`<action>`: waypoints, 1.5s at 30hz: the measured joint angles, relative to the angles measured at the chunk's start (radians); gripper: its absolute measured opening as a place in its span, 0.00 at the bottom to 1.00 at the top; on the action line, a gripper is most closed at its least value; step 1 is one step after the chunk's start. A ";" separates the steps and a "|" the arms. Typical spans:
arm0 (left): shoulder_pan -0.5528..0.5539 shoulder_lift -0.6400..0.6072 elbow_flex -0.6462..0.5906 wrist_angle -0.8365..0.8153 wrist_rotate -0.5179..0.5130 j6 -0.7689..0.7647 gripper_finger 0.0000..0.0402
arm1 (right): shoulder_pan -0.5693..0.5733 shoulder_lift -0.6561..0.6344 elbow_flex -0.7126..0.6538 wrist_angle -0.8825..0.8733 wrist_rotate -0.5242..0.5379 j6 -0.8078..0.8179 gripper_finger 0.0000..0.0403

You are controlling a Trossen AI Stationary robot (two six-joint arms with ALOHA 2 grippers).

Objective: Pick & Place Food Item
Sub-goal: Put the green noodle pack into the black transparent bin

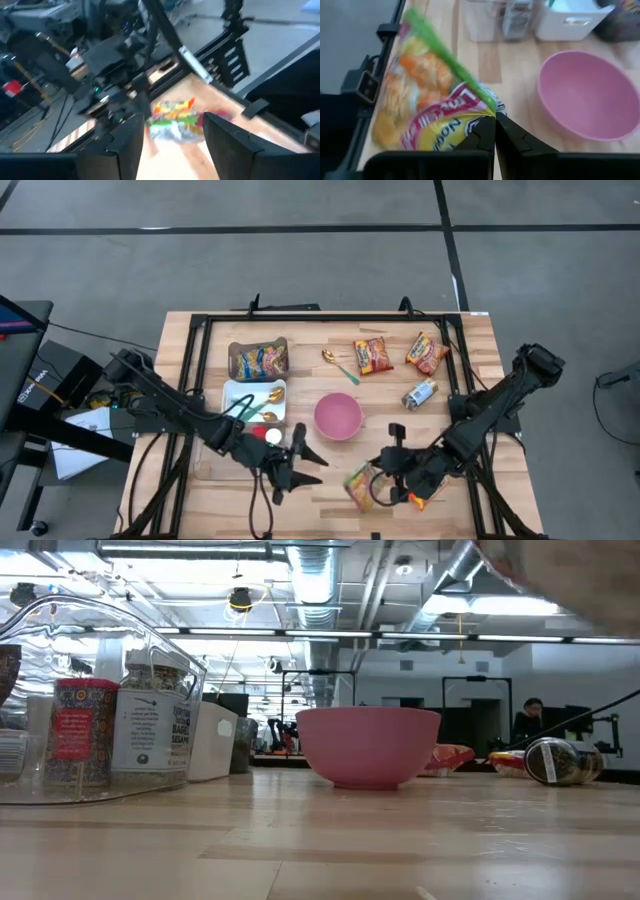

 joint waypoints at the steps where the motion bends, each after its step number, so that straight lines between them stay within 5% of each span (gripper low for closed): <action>1: 0.007 0.009 0.000 0.020 0.022 0.001 0.50 | -0.001 0.000 0.000 0.004 0.015 -0.008 0.00; 12: 0.123 0.062 0.000 0.139 0.111 -0.139 0.53 | -0.032 0.002 0.000 0.048 0.187 -0.036 0.00; 24: 0.166 0.058 0.000 0.174 0.072 -0.415 0.53 | 0.011 -0.026 0.000 0.049 0.456 -0.028 0.00; 31: 0.172 0.057 0.000 0.166 0.053 -0.454 0.52 | 0.023 -0.026 0.000 0.049 0.618 0.012 0.00; 45: 0.183 0.057 0.000 0.164 -0.015 -0.479 0.55 | 0.024 -0.024 0.000 0.069 0.677 0.030 0.00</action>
